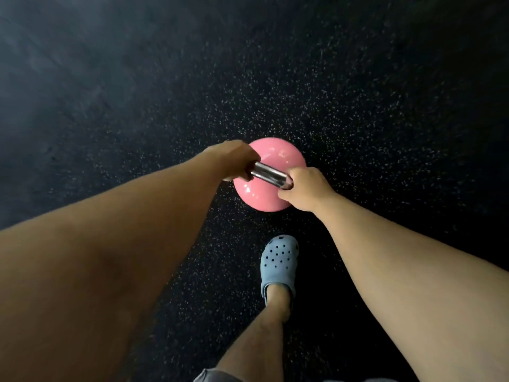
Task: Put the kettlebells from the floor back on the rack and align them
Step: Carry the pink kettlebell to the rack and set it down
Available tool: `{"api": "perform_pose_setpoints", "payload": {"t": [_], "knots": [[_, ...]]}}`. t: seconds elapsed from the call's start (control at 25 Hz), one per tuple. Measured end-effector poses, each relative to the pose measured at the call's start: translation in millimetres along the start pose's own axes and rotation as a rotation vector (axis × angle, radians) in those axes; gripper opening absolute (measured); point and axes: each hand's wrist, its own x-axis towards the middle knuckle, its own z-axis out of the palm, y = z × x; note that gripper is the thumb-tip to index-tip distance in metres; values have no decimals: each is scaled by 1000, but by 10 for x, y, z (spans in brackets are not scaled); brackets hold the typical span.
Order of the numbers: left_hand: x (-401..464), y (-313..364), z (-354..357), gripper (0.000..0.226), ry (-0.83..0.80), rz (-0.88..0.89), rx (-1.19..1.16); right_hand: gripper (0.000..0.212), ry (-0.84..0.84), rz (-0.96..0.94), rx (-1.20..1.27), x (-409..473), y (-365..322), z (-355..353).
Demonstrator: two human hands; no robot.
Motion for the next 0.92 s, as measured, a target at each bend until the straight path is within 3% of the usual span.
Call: {"api": "perform_pose_setpoints", "payload": {"t": [0.16,0.36,0.56,0.68,0.8,0.92], "knots": [[-50,443,-128,9,-19,110,23,16,49,4,54,-337,266,-194],[119,1730,-425,18,-16,277,131,19,279,228,253,-1210,1034,-515],[289,3633,-523,18,-8,501,298,26,481,427,392,-2551,2177,-825],[279,5011,-466,20,25,634,415,9,591,545,419,-3539,2977,-1005],[158,6168,-439,22,67,772,525,16,705,626,422,-4422,3526,-1134],[-239,7733,-295,27,35,983,632,22,871,805,451,-5738,4136,-1172]]}}
